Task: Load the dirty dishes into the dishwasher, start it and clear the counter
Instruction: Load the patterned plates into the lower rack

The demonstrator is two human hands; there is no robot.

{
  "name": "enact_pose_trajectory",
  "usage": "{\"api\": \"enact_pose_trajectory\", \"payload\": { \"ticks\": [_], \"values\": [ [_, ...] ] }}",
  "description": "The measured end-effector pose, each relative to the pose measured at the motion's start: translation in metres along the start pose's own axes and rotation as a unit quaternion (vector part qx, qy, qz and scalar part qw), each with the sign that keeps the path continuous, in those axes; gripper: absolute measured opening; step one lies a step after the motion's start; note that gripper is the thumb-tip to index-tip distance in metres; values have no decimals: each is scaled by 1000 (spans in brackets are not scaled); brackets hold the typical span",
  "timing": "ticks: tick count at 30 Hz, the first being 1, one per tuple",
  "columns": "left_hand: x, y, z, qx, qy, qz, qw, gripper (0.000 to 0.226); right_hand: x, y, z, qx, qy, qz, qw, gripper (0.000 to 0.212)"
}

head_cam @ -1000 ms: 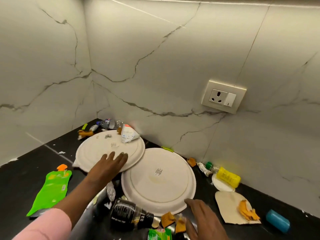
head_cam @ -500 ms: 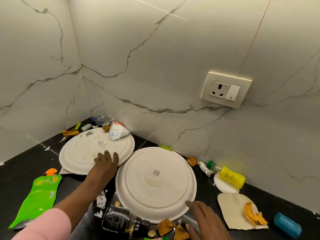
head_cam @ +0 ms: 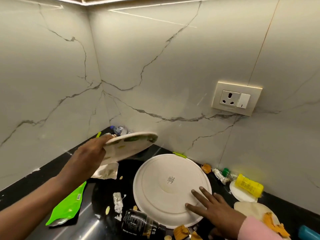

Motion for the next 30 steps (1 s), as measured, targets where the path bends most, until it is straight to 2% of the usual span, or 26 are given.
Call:
{"api": "enact_pose_trajectory", "payload": {
  "ticks": [3, 5, 7, 9, 11, 12, 14, 16, 18, 20, 26, 28, 30],
  "values": [
    [10, 30, -2, 50, 76, -41, 995, 42, -14, 7, -7, 13, 29, 35, 999, 103],
    [15, 46, 1, 53, 105, -84, 989, 35, -25, 15, -14, -51, 5, 1, 999, 91],
    [24, 54, 15, 63, 158, -127, 977, 28, -28, 29, -37, -184, -111, -95, 972, 73],
    [38, 53, 37, 98, 240, -165, 952, 22, -20, 23, -72, -288, -279, -147, 904, 60],
    [57, 43, 64, 145, 336, -193, 911, 16, -16, -3, -88, -360, -385, -97, 844, 65],
    [66, 39, 76, 160, 380, -206, 887, 15, -15, -12, -89, -373, -406, -70, 831, 70],
    [84, 29, 93, 161, 453, -207, 852, 20, -17, -17, -92, -371, -421, -48, 827, 77],
    [98, 19, 101, 158, 497, -193, 831, 24, -22, -13, -90, -370, -408, -35, 834, 74],
    [105, 12, 100, 152, 512, -180, 826, 28, -27, -5, -85, -394, -387, -25, 833, 63],
    [106, 6, 103, 147, 518, -173, 825, 29, -28, 3, -82, -429, -374, -26, 822, 63],
    [69, 4, 92, 128, 482, -126, 858, 28, -36, 2, -84, -484, -365, -32, 795, 64],
    [66, 2, 86, 125, 483, -124, 858, 25, -40, -1, -86, -515, -373, -39, 771, 66],
    [69, 1, 84, 127, 488, -140, 852, 22, -43, -5, -89, -573, -386, -57, 721, 72]
  ]
}}
Point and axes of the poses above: each hand's wrist, its own x-axis away from the middle knuckle, its own y-axis out of the back of the hand, z = x × y, the point moved 9 cm from there along -x, towards the middle knuckle, and after that the axes turned 5 degrees about -y, right-handed, at the moved point
